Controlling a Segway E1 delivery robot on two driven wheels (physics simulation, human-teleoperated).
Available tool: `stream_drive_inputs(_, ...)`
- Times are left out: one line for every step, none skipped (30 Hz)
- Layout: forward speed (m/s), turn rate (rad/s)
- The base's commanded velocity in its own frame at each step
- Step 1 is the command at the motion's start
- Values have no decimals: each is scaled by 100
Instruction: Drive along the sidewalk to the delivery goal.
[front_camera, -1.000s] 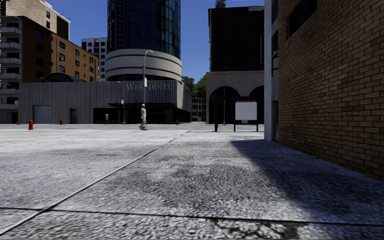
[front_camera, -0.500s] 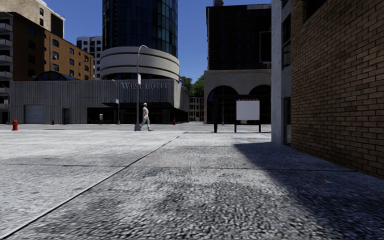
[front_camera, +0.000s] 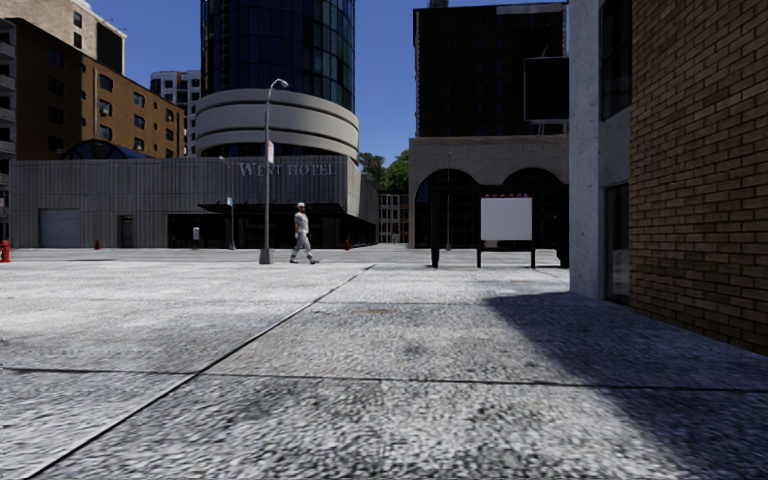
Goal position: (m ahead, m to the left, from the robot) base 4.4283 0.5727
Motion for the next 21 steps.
stream_drive_inputs(200, 0)
stream_drive_inputs(200, 0)
stream_drive_inputs(200, 0)
stream_drive_inputs(200, 0)
stream_drive_inputs(200, 0)
stream_drive_inputs(200, 0)
stream_drive_inputs(200, 0)
stream_drive_inputs(200, 0)
stream_drive_inputs(200, 0)
stream_drive_inputs(200, 0)
stream_drive_inputs(200, 0)
stream_drive_inputs(200, -34)
stream_drive_inputs(200, -83)
stream_drive_inputs(200, -104)
stream_drive_inputs(200, -120)
stream_drive_inputs(200, -120)
stream_drive_inputs(200, -50)
stream_drive_inputs(200, -4)
stream_drive_inputs(200, 0)
stream_drive_inputs(200, 0)
stream_drive_inputs(200, 0)
